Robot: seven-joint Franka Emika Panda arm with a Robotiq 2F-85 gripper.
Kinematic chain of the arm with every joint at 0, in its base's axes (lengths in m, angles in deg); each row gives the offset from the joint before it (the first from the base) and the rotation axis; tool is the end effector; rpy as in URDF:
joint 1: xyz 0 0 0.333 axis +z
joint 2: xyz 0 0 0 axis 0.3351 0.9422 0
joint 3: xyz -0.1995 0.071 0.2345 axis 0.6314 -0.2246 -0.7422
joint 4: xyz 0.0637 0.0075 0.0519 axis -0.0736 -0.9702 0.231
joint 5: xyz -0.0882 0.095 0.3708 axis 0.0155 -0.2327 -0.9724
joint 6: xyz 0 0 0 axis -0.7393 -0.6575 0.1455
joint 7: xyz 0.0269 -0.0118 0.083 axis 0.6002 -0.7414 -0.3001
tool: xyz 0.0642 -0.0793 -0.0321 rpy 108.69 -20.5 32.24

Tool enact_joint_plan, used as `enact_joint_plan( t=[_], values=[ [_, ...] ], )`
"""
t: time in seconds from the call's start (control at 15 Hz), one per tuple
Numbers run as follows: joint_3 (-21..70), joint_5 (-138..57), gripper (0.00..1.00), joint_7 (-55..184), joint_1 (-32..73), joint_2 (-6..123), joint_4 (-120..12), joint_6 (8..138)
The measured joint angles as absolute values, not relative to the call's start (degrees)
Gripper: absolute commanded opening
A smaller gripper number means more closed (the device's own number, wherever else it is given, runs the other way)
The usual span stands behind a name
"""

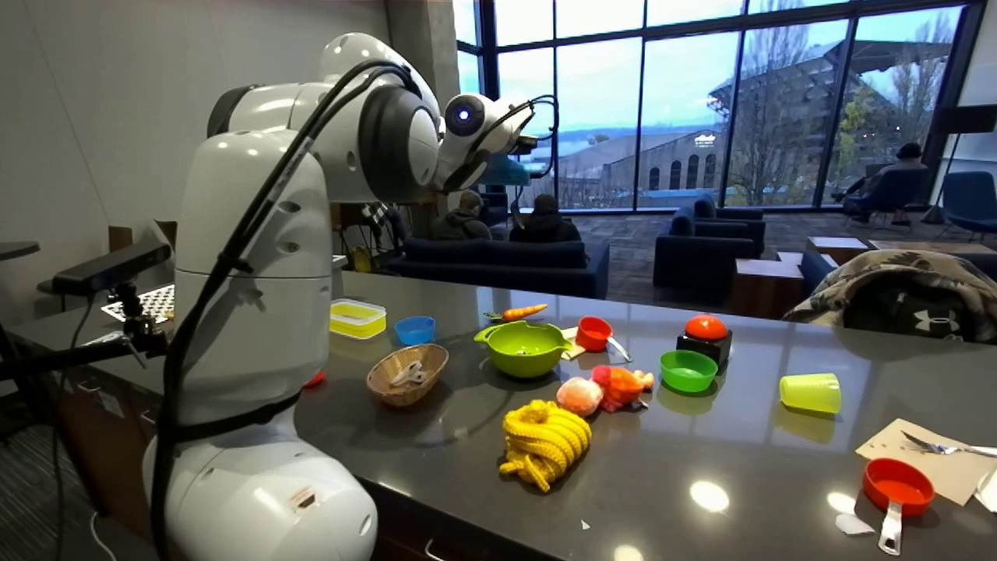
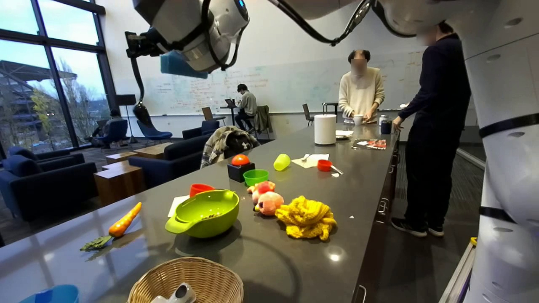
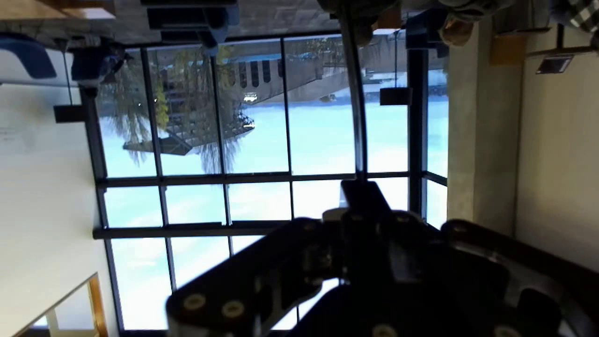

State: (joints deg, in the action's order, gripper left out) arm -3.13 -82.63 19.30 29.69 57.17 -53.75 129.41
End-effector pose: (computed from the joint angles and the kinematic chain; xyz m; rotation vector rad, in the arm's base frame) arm 0.6054 0.2700 0.6398 -2.1033 -0.4305 -1.8038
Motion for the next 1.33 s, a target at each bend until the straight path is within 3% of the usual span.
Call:
enact_joint_plan(
  t=[0.53, 0.8, 1.33],
  values=[
    [-5.83, -81.77, 0.01, 18.19, 24.98, 59.32, -58.13, 136.33],
    [2.97, -66.7, 0.01, 34.2, 29.88, 59.57, -61.71, 136.12],
    [4.17, -68.3, 0.01, 35.6, 28.97, 55.4, -68.1, 135.34]
  ],
)
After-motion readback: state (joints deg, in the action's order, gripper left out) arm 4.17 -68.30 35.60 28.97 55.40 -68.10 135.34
